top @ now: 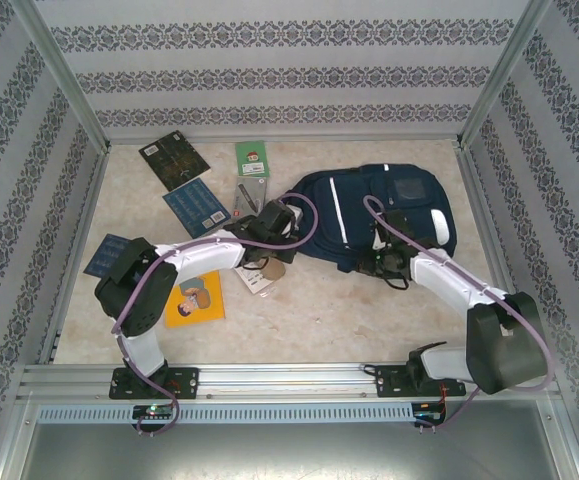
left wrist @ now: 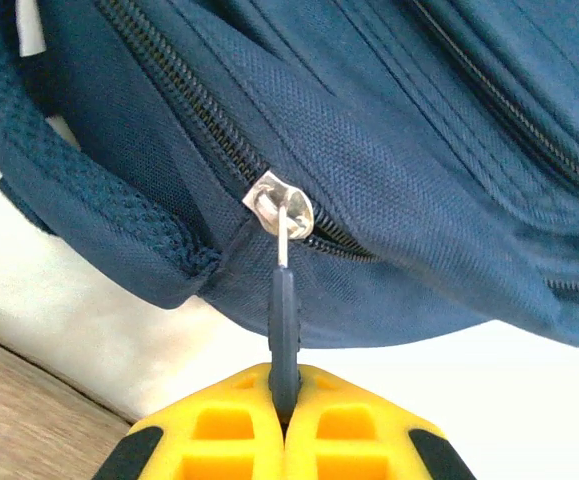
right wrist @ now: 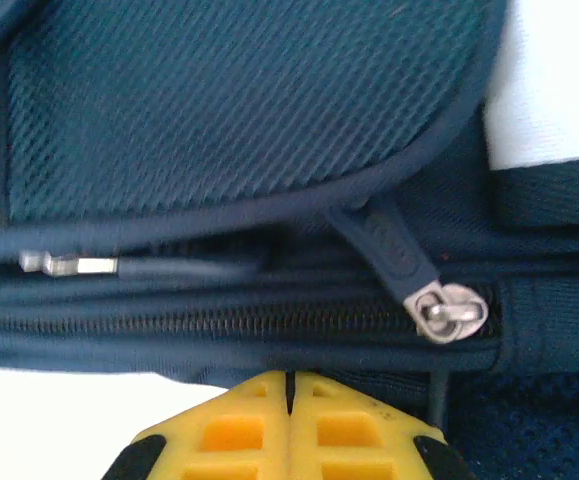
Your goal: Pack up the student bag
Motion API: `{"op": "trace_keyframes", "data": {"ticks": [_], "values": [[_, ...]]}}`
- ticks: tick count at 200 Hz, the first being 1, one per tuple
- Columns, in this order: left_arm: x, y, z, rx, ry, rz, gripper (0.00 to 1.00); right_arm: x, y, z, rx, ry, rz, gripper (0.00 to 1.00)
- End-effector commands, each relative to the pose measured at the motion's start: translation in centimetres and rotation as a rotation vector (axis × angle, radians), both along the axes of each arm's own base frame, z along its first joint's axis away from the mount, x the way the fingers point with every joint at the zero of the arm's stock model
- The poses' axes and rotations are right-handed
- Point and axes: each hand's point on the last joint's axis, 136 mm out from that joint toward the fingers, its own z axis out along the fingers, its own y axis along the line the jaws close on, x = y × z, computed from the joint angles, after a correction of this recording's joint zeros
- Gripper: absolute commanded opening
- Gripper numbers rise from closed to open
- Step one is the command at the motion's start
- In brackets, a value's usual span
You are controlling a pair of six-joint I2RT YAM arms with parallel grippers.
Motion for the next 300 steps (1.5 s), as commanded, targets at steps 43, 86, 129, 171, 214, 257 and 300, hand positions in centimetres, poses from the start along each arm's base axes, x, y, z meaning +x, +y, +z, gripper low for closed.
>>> {"op": "trace_keyframes", "data": {"ticks": [43, 86, 129, 171, 214, 257, 300], "values": [[-6.1, -7.3, 1.2, -0.081, 0.102, -0.256, 0.0, 8.3, -7.4, 0.9, -0.228, -0.067, -0.158, 0.05], [-7.7, -9.1, 0.7, -0.061, 0.124, -0.311, 0.0, 10.3, -8.7, 3.0, -0.189, -0.092, -0.208, 0.21], [-5.6, -6.7, 0.7, -0.01, 0.09, -0.202, 0.0, 6.8, -4.7, 4.2, 0.035, -0.109, -0.251, 0.38], [-2.5, -5.2, 1.8, -0.053, 0.085, -0.087, 0.13, 4.1, -0.6, 3.2, 0.337, -0.105, -0.39, 0.54], [-0.6, -4.0, 2.4, -0.07, 0.071, 0.008, 0.3, 5.1, -0.1, 2.6, 0.618, -0.209, -0.664, 0.78], [0.1, -4.3, 3.1, -0.102, 0.072, 0.047, 0.36, 7.1, 0.7, 2.7, 0.702, -0.225, -0.695, 0.75], [0.4, -4.8, 3.6, -0.152, 0.1, 0.101, 0.39, 8.6, 2.0, 1.4, 0.751, -0.176, -0.689, 0.59]]}}
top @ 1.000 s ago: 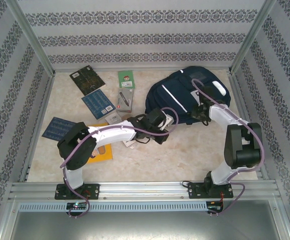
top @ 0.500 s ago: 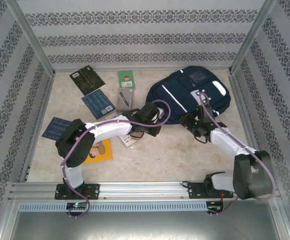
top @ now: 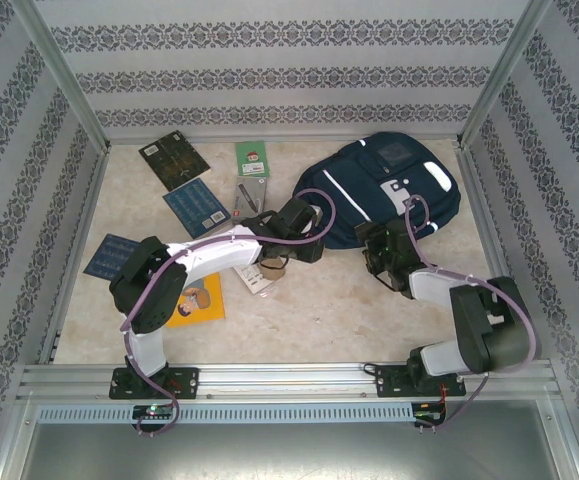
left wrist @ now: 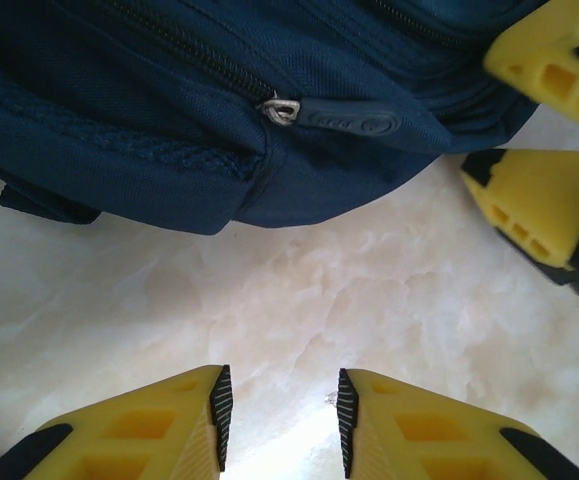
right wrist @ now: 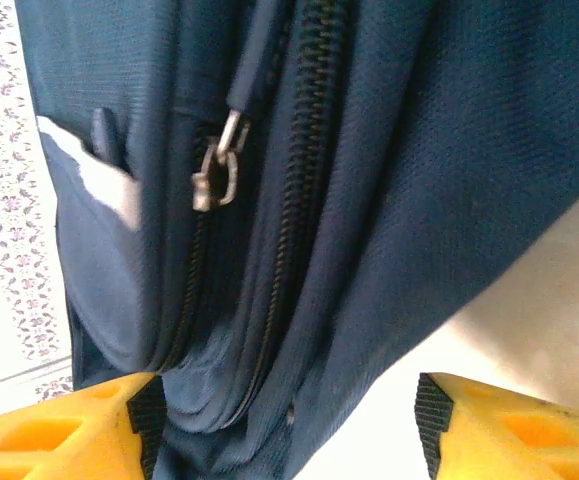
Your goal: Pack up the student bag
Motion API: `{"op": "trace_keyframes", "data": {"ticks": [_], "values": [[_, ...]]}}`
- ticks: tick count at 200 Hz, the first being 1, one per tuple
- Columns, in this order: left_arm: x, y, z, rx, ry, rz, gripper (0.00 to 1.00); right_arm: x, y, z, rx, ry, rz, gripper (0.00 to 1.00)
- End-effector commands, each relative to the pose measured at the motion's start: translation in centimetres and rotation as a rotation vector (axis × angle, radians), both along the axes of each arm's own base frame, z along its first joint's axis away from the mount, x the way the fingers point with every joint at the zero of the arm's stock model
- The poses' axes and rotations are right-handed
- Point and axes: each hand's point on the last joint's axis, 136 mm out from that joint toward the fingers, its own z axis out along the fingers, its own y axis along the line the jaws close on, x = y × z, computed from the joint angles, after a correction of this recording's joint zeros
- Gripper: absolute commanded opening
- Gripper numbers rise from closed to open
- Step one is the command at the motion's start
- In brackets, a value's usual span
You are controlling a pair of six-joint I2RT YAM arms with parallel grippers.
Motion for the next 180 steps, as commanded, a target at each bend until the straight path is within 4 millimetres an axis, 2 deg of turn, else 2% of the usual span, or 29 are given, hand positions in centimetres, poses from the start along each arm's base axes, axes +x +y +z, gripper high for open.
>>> {"op": "trace_keyframes", "data": {"ticks": [1, 14, 49, 61, 82, 107, 180], "values": [[1.2, -0.2, 1.6, -0.05, 0.0, 0.076, 0.39, 2.1, 1.4, 1.7, 0.074, -0.066, 0.005, 0.59], [1.4, -0.4, 1.6, -0.067, 0.02, 0.105, 0.43, 2.3, 1.6, 1.6, 0.083, -0.068, 0.012, 0.48], [2.1, -1.1, 1.2, -0.105, 0.104, 0.212, 0.46, 2.2, 1.5, 1.7, 0.043, -0.074, 0.036, 0.1], [2.4, -1.7, 1.3, -0.123, 0.136, 0.234, 0.47, 2.2, 1.5, 1.8, 0.035, -0.079, 0.048, 0.01], [3.0, -2.3, 1.2, -0.134, 0.182, 0.285, 0.47, 2.0, 1.7, 1.4, 0.032, -0.067, 0.065, 0.0], [3.7, -2.6, 0.2, -0.094, 0.231, 0.323, 0.47, 1.8, 1.9, 1.0, 0.033, -0.059, 0.073, 0.0], [5.2, -3.2, -1.3, -0.099, 0.288, 0.414, 0.41, 2.0, 2.2, 0.9, 0.028, -0.062, 0.094, 0.0]]}}
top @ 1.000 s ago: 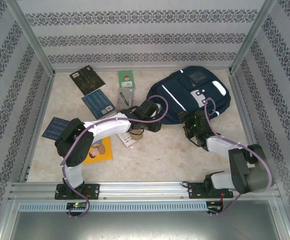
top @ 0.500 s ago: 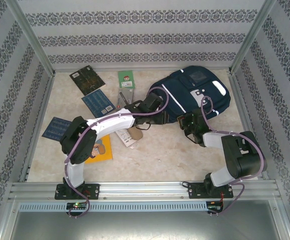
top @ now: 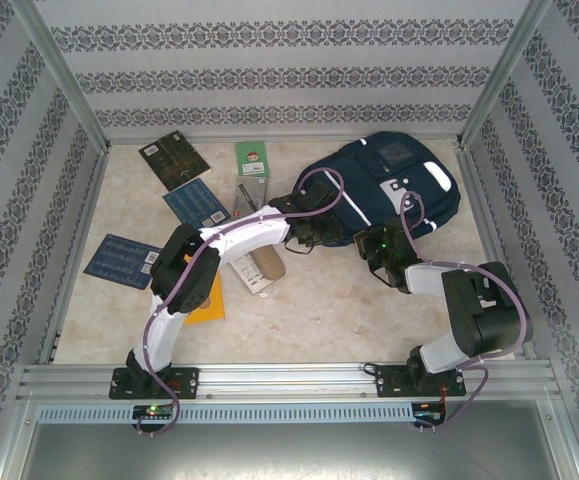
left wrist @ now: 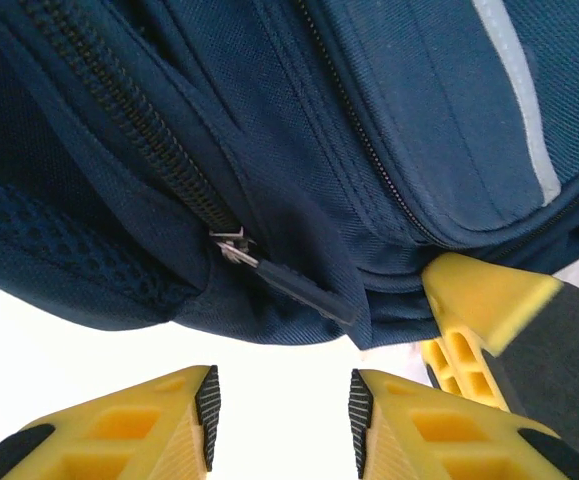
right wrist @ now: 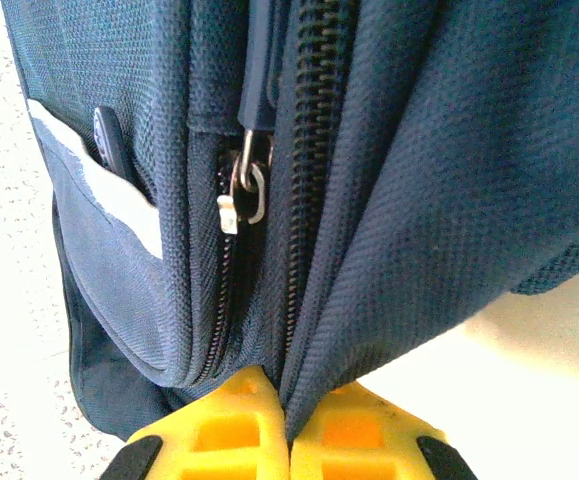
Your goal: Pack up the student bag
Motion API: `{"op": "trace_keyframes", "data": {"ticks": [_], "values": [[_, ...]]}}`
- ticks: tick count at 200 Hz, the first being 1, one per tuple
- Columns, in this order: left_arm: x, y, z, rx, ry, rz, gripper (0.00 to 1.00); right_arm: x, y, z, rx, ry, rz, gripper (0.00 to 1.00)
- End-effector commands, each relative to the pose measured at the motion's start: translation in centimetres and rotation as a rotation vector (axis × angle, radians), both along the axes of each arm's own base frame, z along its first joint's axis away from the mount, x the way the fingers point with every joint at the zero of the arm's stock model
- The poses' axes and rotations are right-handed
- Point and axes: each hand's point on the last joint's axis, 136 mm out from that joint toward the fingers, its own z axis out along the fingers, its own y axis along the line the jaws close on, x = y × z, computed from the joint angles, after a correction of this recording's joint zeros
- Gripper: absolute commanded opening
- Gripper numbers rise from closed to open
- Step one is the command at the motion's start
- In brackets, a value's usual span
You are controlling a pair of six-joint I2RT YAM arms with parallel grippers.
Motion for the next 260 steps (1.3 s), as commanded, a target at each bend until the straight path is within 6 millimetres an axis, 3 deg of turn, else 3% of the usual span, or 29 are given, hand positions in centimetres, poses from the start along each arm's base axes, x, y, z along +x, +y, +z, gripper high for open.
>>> {"op": "trace_keyframes", "data": {"ticks": [1, 68, 107, 142, 157, 188, 233, 249, 260], "values": [[0.8, 0.7, -0.1, 0.002, 0.038, 0.067, 0.41, 1.0, 1.3, 1.3, 0.001, -0.056, 0.06, 0.0], [1.8, 0.0, 0.6, -0.045, 0.017, 0.093, 0.48, 0.9, 1.8, 1.1, 0.002, -0.05, 0.079, 0.0], [2.2, 0.8, -0.4, -0.042, 0.068, 0.167, 0.42, 0.8, 2.0, 0.8, 0.003, -0.046, 0.087, 0.0], [2.6, 0.7, 0.3, -0.07, 0.059, 0.184, 0.43, 0.7, 2.2, 0.8, 0.003, -0.047, 0.092, 0.0], [2.6, 0.8, -0.3, -0.055, 0.078, 0.196, 0.43, 0.7, 2.2, 0.8, 0.003, -0.047, 0.092, 0.0], [2.5, 1.0, -1.9, -0.04, 0.116, 0.213, 0.35, 0.7, 2.2, 0.9, 0.004, -0.05, 0.094, 0.0], [2.5, 1.8, -1.5, -0.006, 0.093, 0.211, 0.31, 0.8, 2.2, 0.7, 0.003, -0.044, 0.091, 0.0], [2.3, 2.0, -1.6, 0.009, 0.094, 0.203, 0.2, 0.9, 2.2, 0.8, 0.003, -0.045, 0.091, 0.0], [2.1, 2.2, -1.8, 0.013, 0.097, 0.195, 0.19, 1.0, 2.2, 0.9, 0.003, -0.048, 0.091, 0.0]]}}
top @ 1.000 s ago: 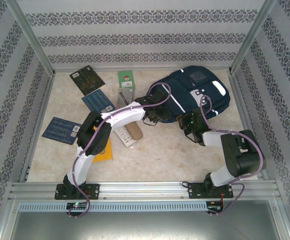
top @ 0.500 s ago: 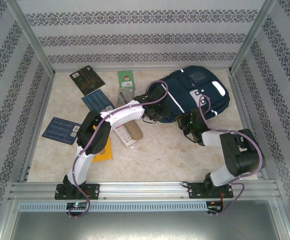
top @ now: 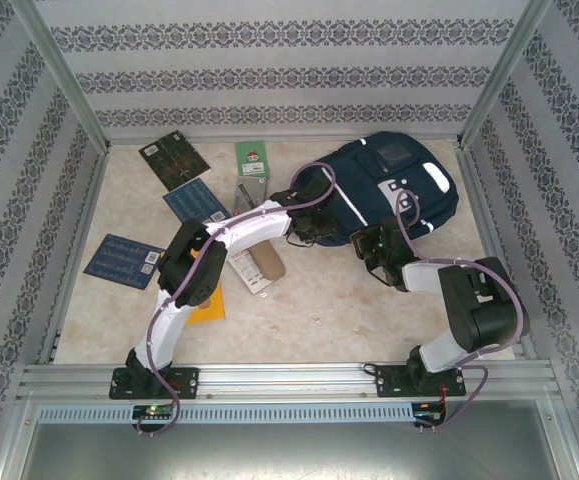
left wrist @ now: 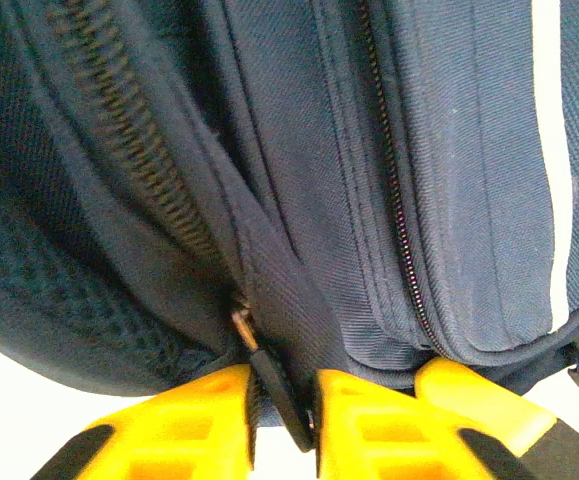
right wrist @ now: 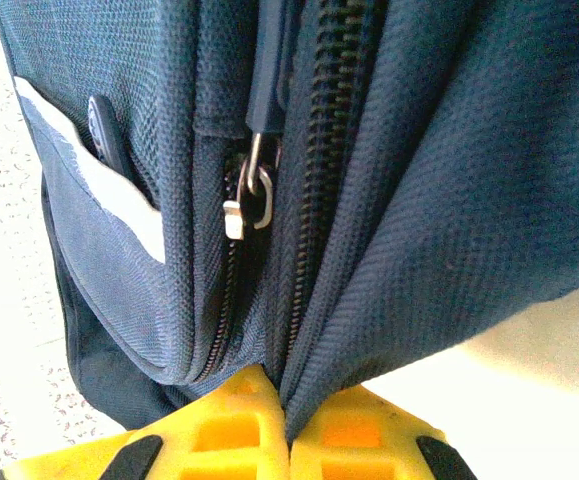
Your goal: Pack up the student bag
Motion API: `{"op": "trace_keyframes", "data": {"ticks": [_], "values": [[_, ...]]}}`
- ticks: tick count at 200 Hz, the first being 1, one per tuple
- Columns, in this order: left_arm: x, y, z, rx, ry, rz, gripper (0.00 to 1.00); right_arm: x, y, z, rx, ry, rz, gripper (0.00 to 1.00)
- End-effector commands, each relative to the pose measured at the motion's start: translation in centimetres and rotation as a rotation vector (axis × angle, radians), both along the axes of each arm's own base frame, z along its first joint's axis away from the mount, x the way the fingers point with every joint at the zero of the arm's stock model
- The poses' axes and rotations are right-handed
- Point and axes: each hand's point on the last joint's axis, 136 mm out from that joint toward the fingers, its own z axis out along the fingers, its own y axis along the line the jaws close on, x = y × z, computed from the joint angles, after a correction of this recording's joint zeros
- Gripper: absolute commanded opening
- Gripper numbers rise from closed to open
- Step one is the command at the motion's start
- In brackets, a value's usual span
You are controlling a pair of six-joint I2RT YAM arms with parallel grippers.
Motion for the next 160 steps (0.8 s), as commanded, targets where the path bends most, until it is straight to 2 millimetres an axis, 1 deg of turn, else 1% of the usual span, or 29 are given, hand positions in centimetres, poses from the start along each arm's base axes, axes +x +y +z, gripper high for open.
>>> {"op": "trace_keyframes", "data": {"ticks": [1, 34, 41, 55, 82, 109, 135, 149, 160], "values": [[-0.3, 1.6, -0.6, 0.065, 0.018, 0.006, 0.19, 0.8, 1.3, 1.2, 0.004, -0.052, 0.062, 0.0], [-0.9, 2.5, -0.7, 0.092, 0.016, -0.002, 0.19, 1.1, 1.2, 1.2, 0.004, -0.051, 0.06, 0.0], [-1.0, 2.8, -0.7, 0.101, 0.014, -0.005, 0.21, 1.2, 1.3, 1.2, 0.005, -0.049, 0.062, 0.0], [-1.2, 3.2, -0.8, 0.116, 0.009, -0.01, 0.28, 1.2, 1.4, 1.1, 0.009, -0.046, 0.066, 0.0], [-1.5, 3.5, -1.3, 0.116, 0.018, -0.021, 0.27, 1.4, 1.5, 1.1, 0.01, -0.047, 0.069, 0.0], [-1.5, 3.8, -1.1, 0.124, 0.01, -0.024, 0.26, 1.4, 1.5, 1.0, 0.011, -0.044, 0.068, 0.0], [-1.3, 4.1, -0.6, 0.13, -0.007, -0.03, 0.2, 1.5, 1.5, 1.0, 0.01, -0.043, 0.067, 0.0], [-1.4, 4.0, -0.5, 0.129, -0.013, -0.034, 0.1, 1.5, 1.5, 1.0, 0.009, -0.043, 0.065, 0.0], [-1.3, 4.1, -0.4, 0.127, -0.013, -0.038, 0.05, 1.5, 1.5, 0.9, 0.009, -0.041, 0.066, 0.0]]}}
